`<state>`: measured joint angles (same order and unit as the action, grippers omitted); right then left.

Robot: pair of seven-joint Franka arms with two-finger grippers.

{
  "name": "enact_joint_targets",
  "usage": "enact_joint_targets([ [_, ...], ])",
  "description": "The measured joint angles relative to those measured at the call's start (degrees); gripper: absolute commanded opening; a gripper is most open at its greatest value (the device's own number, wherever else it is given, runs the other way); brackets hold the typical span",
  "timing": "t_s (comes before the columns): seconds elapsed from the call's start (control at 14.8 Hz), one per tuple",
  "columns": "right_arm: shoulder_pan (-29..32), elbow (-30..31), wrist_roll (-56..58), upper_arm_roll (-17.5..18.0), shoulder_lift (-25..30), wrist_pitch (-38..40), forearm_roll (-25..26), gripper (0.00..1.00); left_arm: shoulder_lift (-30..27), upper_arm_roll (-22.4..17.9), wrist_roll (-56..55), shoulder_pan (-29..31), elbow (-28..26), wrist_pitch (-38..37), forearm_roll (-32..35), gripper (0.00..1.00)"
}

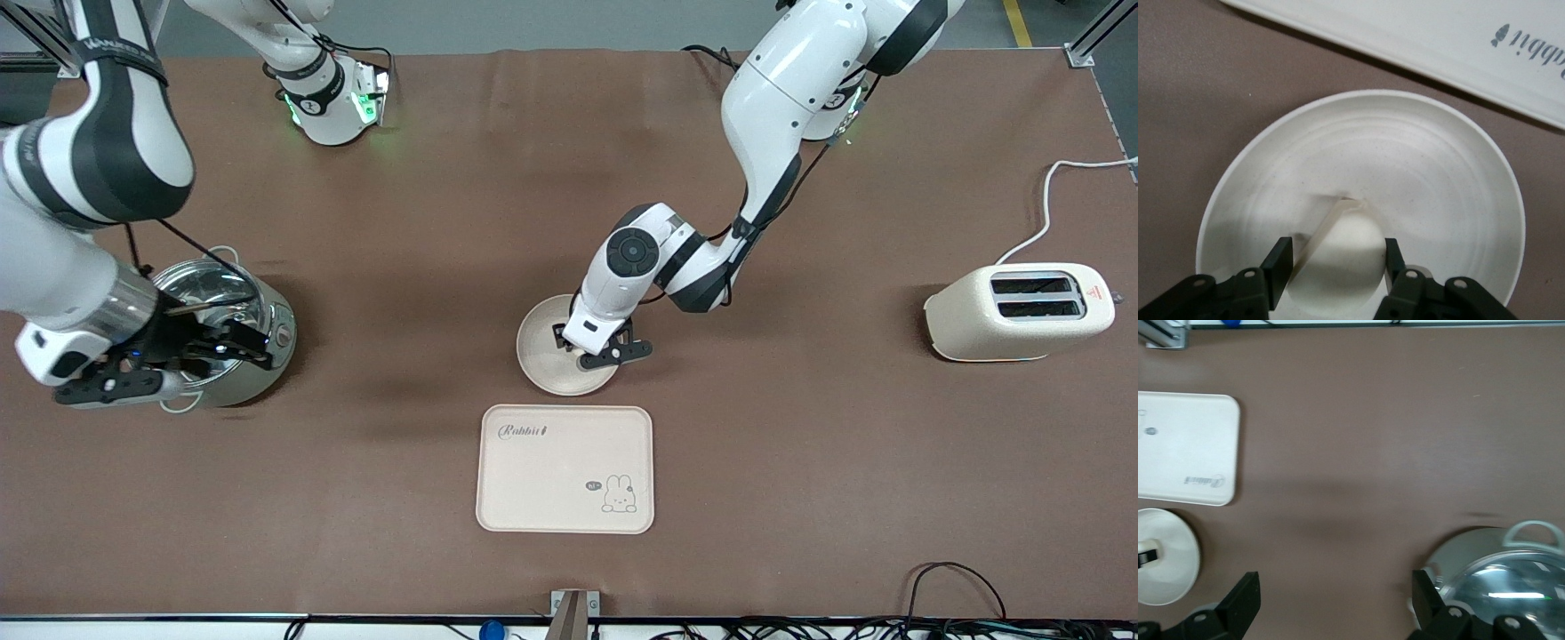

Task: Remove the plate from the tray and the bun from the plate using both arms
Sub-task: 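Grasp the bun with the left gripper while the right gripper withdraws, then carry the bun with the left gripper toward the white toaster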

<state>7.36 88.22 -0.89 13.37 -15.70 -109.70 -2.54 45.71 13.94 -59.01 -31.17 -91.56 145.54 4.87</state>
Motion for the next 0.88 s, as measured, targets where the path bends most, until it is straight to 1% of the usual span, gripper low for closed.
enact_joint_targets([
  [0.13,0.77,-2.41,0.34,0.02,0.05,2.34,2.06,1.00,0.02,0.00,0.00,-0.10,0.03,0.00,0.01,0.23],
  [0.2,1.53,-4.14,1.52,0.03,0.12,4.06,2.54,1.00,0.02,0.00,0.00,-0.11,0.05,-0.01,0.04,0.09],
  [0.27,2.49,-6.08,3.40,0.05,0.21,6.42,2.54,1.00,0.02,0.00,0.00,-0.11,0.11,-0.14,0.06,0.04],
  [0.47,4.23,-10.84,6.38,0.16,0.75,14.26,2.58,1.00,-0.01,-0.05,0.00,-0.06,0.68,-0.58,0.08,0.01],
  [0.61,4.18,-11.34,5.72,0.49,1.57,17.85,2.64,1.00,-0.49,-0.13,0.02,0.37,1.96,-0.56,0.09,0.01],
  [0.67,4.16,-11.34,3.42,0.56,1.89,19.87,2.69,1.00,-1.24,-0.18,0.08,0.82,2.83,-0.73,0.09,0.01],
  [0.74,4.16,-11.34,0.05,0.60,2.19,22.09,2.75,1.00,-2.42,-0.28,0.08,1.52,3.42,-1.97,0.09,0.01],
  [0.88,4.12,-11.36,-4.07,0.67,3.23,25.90,2.79,1.00,-5.22,-0.83,0.41,4.62,3.85,-8.60,0.98,0.01],
])
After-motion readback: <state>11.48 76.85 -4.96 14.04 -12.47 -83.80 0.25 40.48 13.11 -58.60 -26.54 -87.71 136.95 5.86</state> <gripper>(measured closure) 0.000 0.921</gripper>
